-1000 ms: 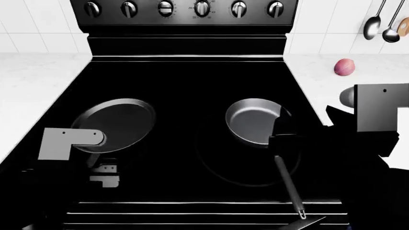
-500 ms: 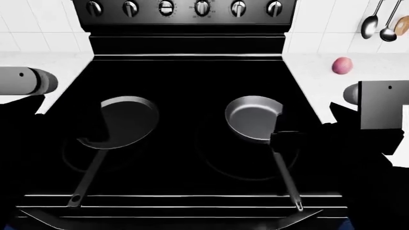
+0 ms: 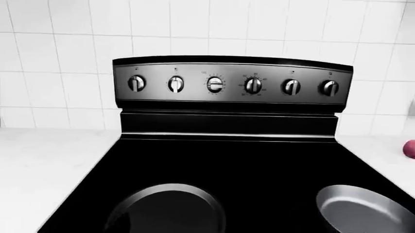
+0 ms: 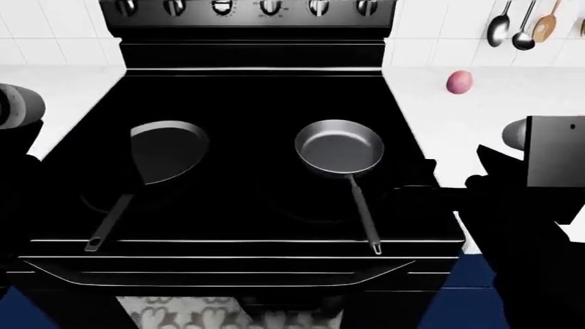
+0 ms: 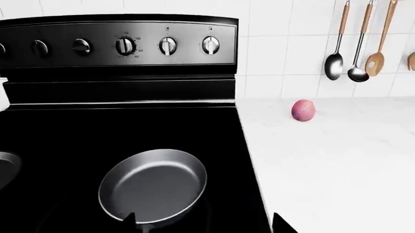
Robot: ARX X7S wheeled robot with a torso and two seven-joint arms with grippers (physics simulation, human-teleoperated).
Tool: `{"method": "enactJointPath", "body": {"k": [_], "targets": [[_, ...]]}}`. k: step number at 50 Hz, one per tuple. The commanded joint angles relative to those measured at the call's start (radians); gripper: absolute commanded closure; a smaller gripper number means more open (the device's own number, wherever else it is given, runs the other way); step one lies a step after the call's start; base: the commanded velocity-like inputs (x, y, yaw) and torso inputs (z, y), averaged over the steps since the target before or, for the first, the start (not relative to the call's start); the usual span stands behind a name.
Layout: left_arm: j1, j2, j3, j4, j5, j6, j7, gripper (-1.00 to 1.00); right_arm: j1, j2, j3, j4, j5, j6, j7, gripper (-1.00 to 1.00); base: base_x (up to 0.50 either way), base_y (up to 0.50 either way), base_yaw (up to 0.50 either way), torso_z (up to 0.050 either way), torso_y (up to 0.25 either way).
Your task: Place both pans onto different burners. Then place the onion and the sushi on different pans.
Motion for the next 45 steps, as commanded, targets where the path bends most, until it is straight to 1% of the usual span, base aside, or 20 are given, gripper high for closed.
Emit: {"method": "enactJointPath", "body": {"k": [1, 15, 21, 24, 31, 45], "targets": [[0.005, 0.001, -0.006, 0.007, 0.002, 0.008, 0.001, -1.0, -0.023, 0.005, 0.017, -0.008, -0.012, -0.02, -0.017, -1.0, 0.0, -0.5, 0.0, 0.0, 0.0], [-0.003, 0.006, 0.004, 0.003, 0.003, 0.013, 0.001, -1.0, -0.023, 0.014, 0.023, -0.012, -0.002, -0.027, -0.021, -1.0, 0.0, -0.5, 0.0, 0.0, 0.0], [0.014, -0.002, -0.015, 0.013, -0.013, 0.025, 0.0, -1.0, -0.026, 0.025, 0.034, -0.028, 0.019, -0.035, -0.006, -1.0, 0.0, -0.5, 0.0, 0.0, 0.0], [0.043, 0.0, -0.036, 0.019, 0.0, 0.032, 0.014, -1.0, -0.015, 0.026, 0.03, -0.035, 0.029, -0.033, 0.003, -1.0, 0.0, -0.5, 0.0, 0.0, 0.0], [0.057, 0.001, -0.05, 0.022, 0.005, 0.04, 0.022, -1.0, -0.019, 0.027, 0.032, -0.041, 0.027, -0.037, 0.003, -1.0, 0.0, -0.5, 0.0, 0.0, 0.0], [0.06, 0.022, -0.031, 0.017, 0.034, 0.04, 0.033, -1.0, -0.045, 0.028, 0.041, -0.029, 0.001, -0.051, -0.024, -1.0, 0.0, -0.5, 0.0, 0.0, 0.0]]}}
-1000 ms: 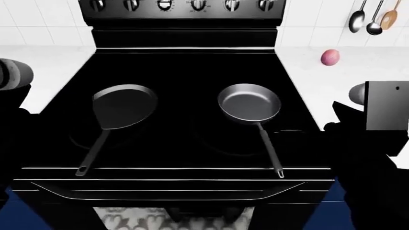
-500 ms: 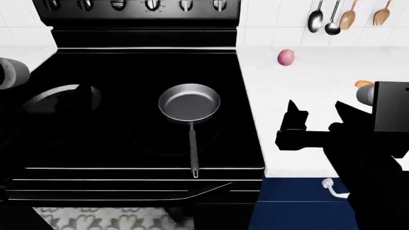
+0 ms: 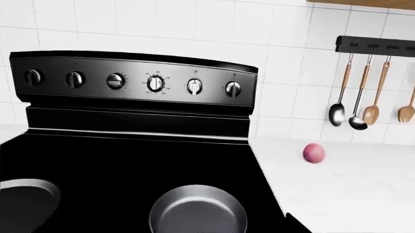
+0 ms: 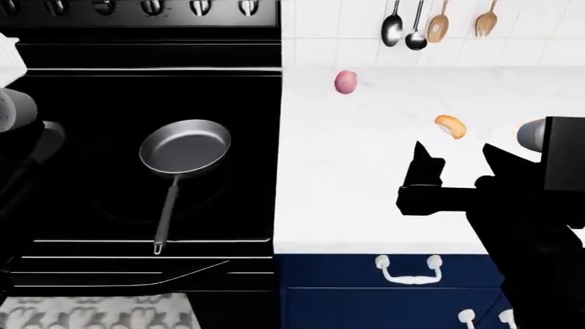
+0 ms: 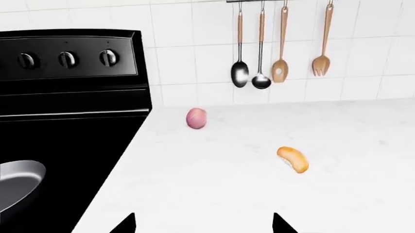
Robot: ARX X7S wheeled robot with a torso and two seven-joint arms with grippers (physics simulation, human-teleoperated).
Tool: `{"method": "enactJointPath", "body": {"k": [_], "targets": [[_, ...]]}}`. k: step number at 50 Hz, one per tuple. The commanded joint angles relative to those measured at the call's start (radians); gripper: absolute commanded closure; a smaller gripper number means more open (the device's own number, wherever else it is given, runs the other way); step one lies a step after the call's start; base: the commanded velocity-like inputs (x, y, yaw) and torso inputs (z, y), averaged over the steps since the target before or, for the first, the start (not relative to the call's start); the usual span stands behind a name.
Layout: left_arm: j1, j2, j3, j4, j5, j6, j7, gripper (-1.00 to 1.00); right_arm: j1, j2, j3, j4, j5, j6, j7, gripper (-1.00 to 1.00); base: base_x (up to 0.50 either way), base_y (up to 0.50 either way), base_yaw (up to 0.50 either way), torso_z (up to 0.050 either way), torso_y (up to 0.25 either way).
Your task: Place both pans onto different burners. Then place the onion and the sushi on different pans.
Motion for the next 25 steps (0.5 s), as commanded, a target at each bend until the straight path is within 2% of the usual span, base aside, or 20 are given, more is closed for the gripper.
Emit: {"method": "enactJointPath", "body": {"k": [1, 25], "targets": [[0.01, 0.008, 0.002, 0.002, 0.016, 0.004, 0.006, -1.0, -0.016, 0.006, 0.012, -0.004, -0.003, -0.013, -0.009, -1.0, 0.0, -0.5, 0.0, 0.0, 0.0], [-0.035, 0.007, 0.029, -0.011, -0.005, 0.01, -0.006, -1.0, -0.01, 0.014, 0.011, -0.01, -0.005, -0.016, -0.011, -1.0, 0.0, -0.5, 0.0, 0.0, 0.0]]}}
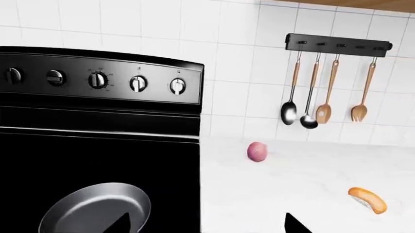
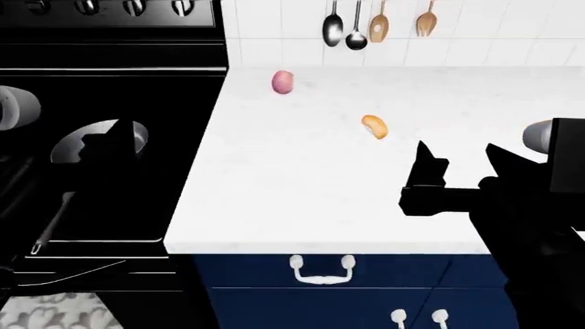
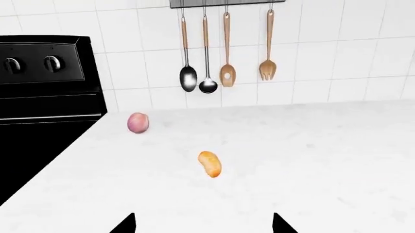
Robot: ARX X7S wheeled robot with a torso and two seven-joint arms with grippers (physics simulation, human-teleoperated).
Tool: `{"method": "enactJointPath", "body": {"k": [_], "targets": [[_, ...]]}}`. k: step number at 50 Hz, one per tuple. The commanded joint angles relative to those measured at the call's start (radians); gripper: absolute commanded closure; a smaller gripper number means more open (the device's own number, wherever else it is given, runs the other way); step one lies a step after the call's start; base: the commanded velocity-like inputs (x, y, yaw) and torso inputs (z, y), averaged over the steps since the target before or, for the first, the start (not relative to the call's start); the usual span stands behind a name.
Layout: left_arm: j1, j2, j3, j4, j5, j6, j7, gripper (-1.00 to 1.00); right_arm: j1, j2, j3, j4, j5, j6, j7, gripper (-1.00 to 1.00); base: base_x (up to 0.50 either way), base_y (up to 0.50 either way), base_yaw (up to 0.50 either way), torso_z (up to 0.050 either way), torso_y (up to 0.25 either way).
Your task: Place both pans onto different burners. Then place the onion and the sushi on different pans.
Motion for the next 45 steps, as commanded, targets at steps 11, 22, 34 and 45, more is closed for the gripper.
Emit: {"method": "enactJointPath", "body": {"k": [11, 22, 34, 45], "targets": [[-0.015, 0.001, 0.007, -0.003, 0.003, 0.008, 0.005, -1.0, 0.04, 0.011, -0.01, -0.007, 0.017, 0.009, 0.016, -1.0, 0.05, -0.1, 0.0, 0.0, 0.0], [0.003, 0.007, 0.003, -0.009, 0.025, 0.012, 0.02, -1.0, 0.028, 0.007, -0.006, -0.003, 0.0, -0.001, 0.004, -1.0, 0.5, -0.01, 0.0, 0.0, 0.0], [0.019, 0.013, 0.001, -0.01, 0.044, 0.017, 0.033, -1.0, 0.029, 0.002, -0.022, 0.004, -0.013, 0.007, -0.003, -1.0, 0.46, -0.1, 0.0, 0.0, 0.001], [-0.013, 0.026, 0.038, -0.023, 0.057, 0.005, 0.035, -1.0, 0.192, -0.064, -0.169, 0.122, -0.026, 0.131, -0.015, -1.0, 0.0, 0.0, 0.0, 0.0, 0.0]]}}
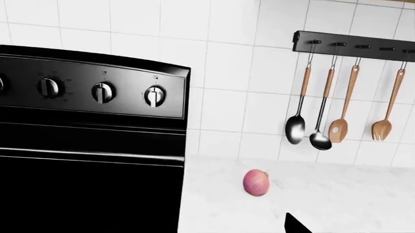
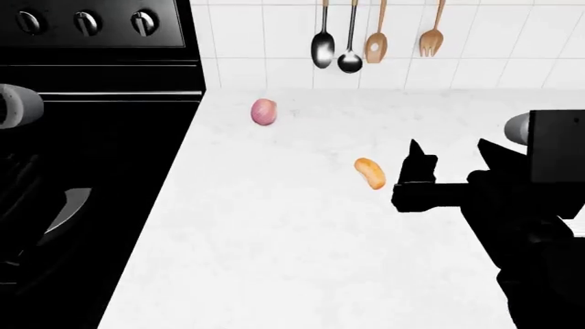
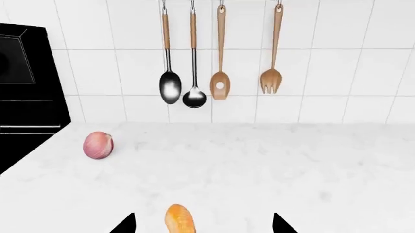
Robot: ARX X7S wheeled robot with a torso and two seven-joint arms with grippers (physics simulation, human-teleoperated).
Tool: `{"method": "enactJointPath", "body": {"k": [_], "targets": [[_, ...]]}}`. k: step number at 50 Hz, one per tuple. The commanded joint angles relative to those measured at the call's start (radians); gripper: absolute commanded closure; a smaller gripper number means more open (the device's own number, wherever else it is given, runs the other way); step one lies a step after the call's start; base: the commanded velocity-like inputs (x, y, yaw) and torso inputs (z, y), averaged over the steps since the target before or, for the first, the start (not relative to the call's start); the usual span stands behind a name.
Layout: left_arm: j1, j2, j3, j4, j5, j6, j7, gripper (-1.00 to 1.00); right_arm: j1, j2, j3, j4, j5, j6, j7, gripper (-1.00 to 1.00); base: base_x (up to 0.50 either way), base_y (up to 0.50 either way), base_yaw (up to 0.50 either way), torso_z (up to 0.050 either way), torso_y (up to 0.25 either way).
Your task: Place both pans onto different burners. Then place the onion and the sushi on different pans.
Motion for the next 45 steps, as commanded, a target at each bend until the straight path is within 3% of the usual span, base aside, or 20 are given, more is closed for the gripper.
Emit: {"method": "enactJointPath", "body": {"k": [1, 20, 35, 45], "targets": [[-0.034, 0.016, 0.039, -0.016, 0.018, -0.012, 0.005, -1.0, 0.141, -0.064, -0.119, 0.095, -0.034, 0.099, -0.03, -1.0, 0.0, 0.0, 0.0, 0.0, 0.0], [-0.125, 0.078, 0.141, -0.089, 0.086, -0.044, 0.043, -1.0, 0.368, -0.259, -0.337, 0.516, -0.359, 0.122, -0.378, -1.0, 0.0, 0.0, 0.0, 0.0, 0.0], [-0.116, 0.094, 0.152, -0.115, 0.131, -0.033, 0.074, -1.0, 0.388, -0.302, -0.388, 0.637, -0.436, 0.095, -0.434, -1.0, 0.28, 0.0, 0.0, 0.0, 0.001], [-0.111, 0.094, 0.152, -0.11, 0.128, -0.028, 0.07, -1.0, 0.383, -0.299, -0.424, 0.687, -0.47, 0.09, -0.483, -1.0, 0.0, 0.0, 0.0, 0.0, 0.0]]}}
